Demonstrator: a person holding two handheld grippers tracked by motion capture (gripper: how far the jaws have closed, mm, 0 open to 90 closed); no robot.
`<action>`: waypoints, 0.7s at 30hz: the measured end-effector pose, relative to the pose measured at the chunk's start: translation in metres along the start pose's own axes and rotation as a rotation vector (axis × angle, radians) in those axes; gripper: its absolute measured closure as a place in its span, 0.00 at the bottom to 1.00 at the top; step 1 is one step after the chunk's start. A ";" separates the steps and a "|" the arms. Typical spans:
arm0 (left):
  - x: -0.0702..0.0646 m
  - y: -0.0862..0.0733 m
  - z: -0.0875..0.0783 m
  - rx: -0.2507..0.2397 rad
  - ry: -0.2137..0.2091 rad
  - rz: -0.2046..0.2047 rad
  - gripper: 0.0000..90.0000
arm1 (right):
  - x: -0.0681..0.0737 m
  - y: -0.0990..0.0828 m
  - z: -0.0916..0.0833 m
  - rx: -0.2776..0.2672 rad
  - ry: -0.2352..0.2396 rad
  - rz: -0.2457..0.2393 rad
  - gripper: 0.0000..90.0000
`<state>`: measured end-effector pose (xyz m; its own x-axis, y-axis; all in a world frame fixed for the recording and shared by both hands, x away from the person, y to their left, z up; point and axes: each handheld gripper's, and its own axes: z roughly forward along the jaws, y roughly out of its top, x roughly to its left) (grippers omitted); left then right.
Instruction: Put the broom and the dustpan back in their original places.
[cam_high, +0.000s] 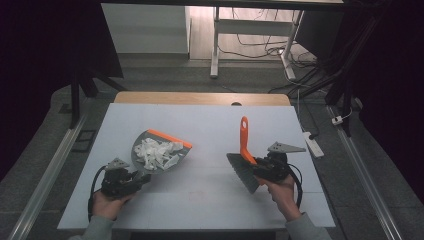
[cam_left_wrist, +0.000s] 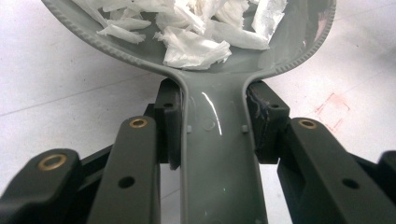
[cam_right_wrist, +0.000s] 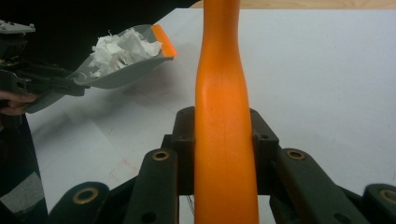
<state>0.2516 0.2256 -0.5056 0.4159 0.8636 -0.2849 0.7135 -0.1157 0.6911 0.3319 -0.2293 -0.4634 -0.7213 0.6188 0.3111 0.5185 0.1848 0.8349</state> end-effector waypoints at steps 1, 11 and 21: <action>-0.001 -0.001 0.000 -0.001 0.004 -0.004 0.68 | 0.000 -0.001 0.000 0.004 -0.004 0.005 0.77; -0.006 -0.005 0.003 -0.003 0.045 -0.056 0.68 | -0.002 -0.010 0.002 0.028 0.002 0.047 0.77; -0.006 -0.009 0.011 -0.008 0.096 -0.116 0.68 | -0.002 -0.010 0.005 0.035 0.024 0.067 0.77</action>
<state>0.2484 0.2159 -0.5172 0.2752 0.9138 -0.2986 0.7486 -0.0088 0.6629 0.3304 -0.2287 -0.4750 -0.6952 0.6119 0.3771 0.5815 0.1705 0.7955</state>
